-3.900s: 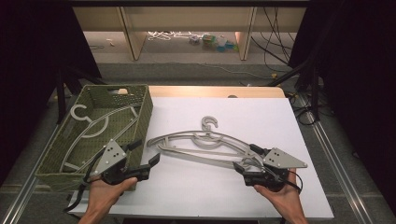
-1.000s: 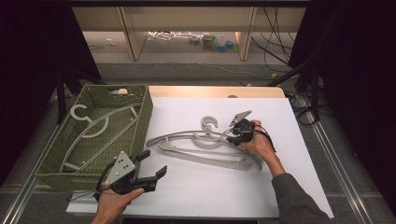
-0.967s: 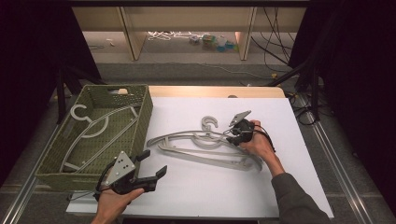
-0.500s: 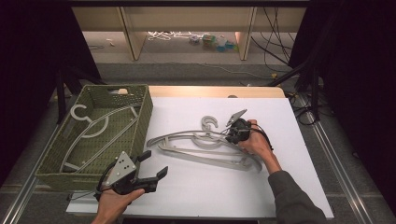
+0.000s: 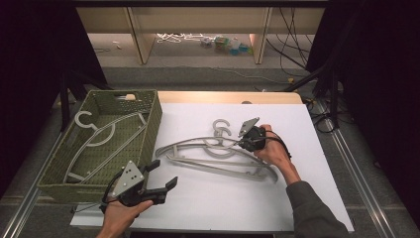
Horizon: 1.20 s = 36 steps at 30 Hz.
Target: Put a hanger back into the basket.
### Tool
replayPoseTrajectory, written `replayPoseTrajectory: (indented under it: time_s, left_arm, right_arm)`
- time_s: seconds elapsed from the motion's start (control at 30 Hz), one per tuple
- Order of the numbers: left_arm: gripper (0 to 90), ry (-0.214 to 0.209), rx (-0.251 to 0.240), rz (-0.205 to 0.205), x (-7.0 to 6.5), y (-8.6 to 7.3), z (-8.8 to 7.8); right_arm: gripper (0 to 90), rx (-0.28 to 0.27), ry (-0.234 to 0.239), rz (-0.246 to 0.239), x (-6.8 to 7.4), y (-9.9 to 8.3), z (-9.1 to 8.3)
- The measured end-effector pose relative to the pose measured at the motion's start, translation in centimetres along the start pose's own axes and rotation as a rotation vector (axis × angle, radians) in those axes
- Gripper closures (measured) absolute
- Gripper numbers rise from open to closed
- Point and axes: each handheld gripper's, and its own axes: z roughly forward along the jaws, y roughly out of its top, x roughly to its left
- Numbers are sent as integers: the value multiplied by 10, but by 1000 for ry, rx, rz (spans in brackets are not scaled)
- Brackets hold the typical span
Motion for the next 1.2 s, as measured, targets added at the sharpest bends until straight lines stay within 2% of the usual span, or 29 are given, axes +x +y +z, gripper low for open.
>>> replayPoseTrajectory:
  time_s: [0.3, 0.43, 0.6, 0.73, 0.87, 0.9, 1.1, 1.13, 1.2]
  left_arm:
    - [204, 0, 2, 1, 0, -1, 1]
    - [203, -1, 4, -3, 0, -1, 1]
    - [203, -3, 7, -4, 2, 0, 1]
    - [203, -11, -2, -13, 2, 3, 2]
    - [203, -26, -5, -3, 0, 7, 4]
    - [203, -24, 8, 13, 0, 8, 4]
    - [203, -30, 27, 18, -1, 19, 14]
    - [204, -26, 38, 10, -2, 20, 16]
    - [204, -41, 69, 27, -3, 25, 25]
  right_arm:
    - [819, -68, -13, -32, 3, 4, -24]
    - [819, -113, -41, -63, 8, 9, -33]
    - [820, -140, -24, -85, 15, 13, -45]
    - [820, -171, -32, -88, 18, 14, -55]
    - [820, -207, -39, -102, 23, 15, -67]
    - [820, -211, -35, -102, 24, 16, -71]
    - [820, -246, -24, -132, 31, 16, -89]
    - [820, -247, -25, -141, 32, 16, -91]
    - [820, -248, -20, -151, 36, 16, -95]
